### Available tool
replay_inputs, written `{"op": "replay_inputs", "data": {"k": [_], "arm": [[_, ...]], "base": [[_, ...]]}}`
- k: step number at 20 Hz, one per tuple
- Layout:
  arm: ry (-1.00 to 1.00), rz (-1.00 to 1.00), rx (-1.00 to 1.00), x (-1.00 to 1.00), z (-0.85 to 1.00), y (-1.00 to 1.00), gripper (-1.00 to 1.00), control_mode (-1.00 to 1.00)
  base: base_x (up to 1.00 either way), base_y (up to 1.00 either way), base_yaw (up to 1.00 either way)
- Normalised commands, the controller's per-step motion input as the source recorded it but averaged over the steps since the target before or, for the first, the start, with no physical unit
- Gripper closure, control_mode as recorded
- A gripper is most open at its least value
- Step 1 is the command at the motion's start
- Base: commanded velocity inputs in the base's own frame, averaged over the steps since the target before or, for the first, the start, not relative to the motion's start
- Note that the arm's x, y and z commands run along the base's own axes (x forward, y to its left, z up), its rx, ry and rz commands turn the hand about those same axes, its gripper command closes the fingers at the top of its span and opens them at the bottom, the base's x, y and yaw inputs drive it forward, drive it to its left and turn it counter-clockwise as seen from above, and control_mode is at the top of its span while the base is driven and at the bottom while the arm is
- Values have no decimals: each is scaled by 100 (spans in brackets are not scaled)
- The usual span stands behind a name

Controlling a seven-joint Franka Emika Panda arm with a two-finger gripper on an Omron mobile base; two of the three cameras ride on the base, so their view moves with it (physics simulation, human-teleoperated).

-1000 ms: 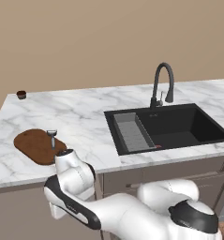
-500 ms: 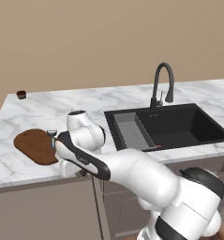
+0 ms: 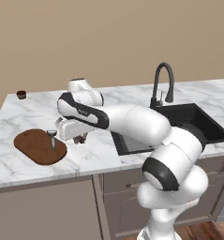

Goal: Open the drawer on the left and place the cutting tools on the cutting board.

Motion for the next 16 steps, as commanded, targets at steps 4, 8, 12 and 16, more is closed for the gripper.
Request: {"op": "replay_inputs", "data": {"k": [4, 8, 12, 16], "arm": [[5, 0, 0, 69, 2, 37, 100, -100], [2, 0, 0, 36, -1, 56, 100, -100], [0, 0, -2, 25, -2, 69, 100, -100], [0, 0, -5, 36, -13, 63, 100, -100]], "base": [[0, 0, 0], [0, 0, 0], [0, 0, 0], [0, 0, 0]]}}
